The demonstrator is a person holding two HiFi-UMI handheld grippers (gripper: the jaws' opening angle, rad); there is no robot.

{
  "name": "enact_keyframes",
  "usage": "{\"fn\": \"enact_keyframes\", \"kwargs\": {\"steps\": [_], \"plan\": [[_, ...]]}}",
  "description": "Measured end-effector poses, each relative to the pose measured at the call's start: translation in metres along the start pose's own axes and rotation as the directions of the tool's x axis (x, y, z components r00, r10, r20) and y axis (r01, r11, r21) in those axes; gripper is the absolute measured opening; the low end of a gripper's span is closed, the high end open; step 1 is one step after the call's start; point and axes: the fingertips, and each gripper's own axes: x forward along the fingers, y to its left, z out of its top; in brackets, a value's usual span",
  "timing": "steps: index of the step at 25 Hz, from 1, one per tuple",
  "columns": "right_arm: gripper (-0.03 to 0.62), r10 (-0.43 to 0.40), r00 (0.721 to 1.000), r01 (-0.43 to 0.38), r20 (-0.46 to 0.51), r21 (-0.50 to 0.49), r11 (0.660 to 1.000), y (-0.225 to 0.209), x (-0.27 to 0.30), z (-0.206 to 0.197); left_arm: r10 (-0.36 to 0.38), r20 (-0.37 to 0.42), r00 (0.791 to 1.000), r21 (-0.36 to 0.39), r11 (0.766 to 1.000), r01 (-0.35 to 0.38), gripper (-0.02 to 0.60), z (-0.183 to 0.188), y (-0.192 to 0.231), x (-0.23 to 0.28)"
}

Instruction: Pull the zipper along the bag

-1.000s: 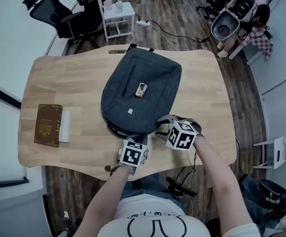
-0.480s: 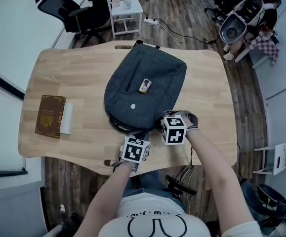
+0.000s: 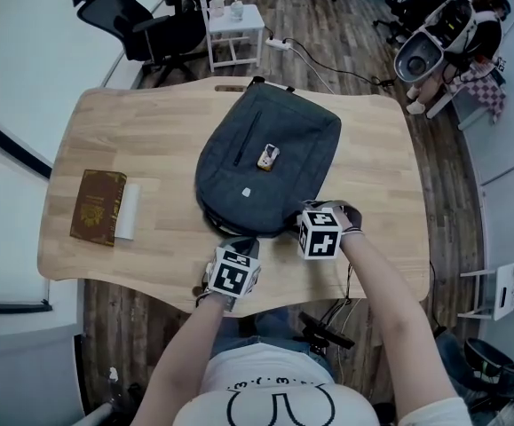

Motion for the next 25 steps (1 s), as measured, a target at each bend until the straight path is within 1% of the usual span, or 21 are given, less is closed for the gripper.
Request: {"fn": "enact_keyframes", "kwargs": {"steps": [3,8,13,25], "plan": [[0.114,0.005,1.000,-0.005,-0.003,0.014,1.000,0.001,0.001,0.001,0.001,-0.010,1.000,0.002,1.000,-0.001,0.017,-0.003,0.010,-0.008],[0.112,0.024,1.000,-0.024,-0.003,0.020,1.000,0.004,0.002,0.005,0.003,-0.024,1.000,0.047,0.999,-0.002,0.017,-0.008,0.020,-0.015],[0.110,0.026,0.999,-0.026,-0.022,0.024,0.999,0.004,0.002,0.005,0.010,-0.028,1.000,0.024,1.000,-0.009,0.017,-0.011,0.041,-0.024],[0.104,-0.002,0.999,0.004,-0.045,0.040,0.999,0.004,0.001,0.004,0.069,-0.052,0.996,0.046,0.997,-0.067,0.018,-0.010,0.096,-0.036]]}}
